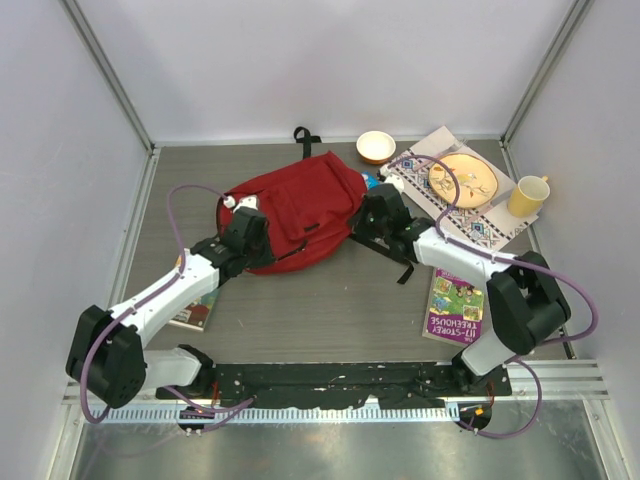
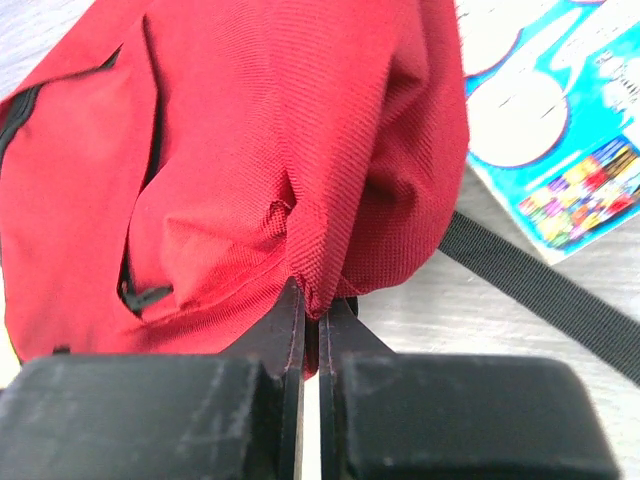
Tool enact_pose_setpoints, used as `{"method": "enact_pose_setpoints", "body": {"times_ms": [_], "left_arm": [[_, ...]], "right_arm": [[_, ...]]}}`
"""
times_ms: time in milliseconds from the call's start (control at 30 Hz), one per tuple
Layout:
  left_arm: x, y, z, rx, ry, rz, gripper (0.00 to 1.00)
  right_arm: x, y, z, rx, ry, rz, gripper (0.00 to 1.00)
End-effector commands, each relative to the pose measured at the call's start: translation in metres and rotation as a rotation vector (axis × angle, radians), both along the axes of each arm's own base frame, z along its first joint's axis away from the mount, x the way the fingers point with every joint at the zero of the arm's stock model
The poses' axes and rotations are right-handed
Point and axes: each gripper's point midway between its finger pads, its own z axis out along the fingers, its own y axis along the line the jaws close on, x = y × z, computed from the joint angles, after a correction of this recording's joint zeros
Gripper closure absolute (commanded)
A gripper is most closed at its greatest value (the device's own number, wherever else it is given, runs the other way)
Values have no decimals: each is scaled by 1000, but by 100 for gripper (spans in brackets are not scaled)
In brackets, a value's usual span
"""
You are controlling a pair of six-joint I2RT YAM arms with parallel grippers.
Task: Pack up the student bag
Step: Unzip the student bag at the center of the board.
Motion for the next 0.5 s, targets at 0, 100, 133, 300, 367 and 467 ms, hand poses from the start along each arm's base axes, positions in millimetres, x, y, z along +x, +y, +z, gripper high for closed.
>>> {"method": "enact_pose_setpoints", "body": {"times_ms": [0,100,133,300,367,467], "left_arm": [[-11,13,-7,42,1,1,100],[-13,11,-9,27,4,1,100],[-12,10,-9,19,6,4,100],[-6,-7,-7,-60,2,-11,100],[-4,-13,-6,-85,12,-9,100],[2,-18,-1,-110,-4,-2,100]], "right_arm": [[36,-20,9,-31,-28,-46,99],[47,-12,12,-4,-21,-16,99],[47,-11,5,-5,2,-2,99],[37,-17,-8,-13,95,23,60],[26,-26,-5,-6,115,2,38],[3,-38,-5,10,139,-21,30]]}}
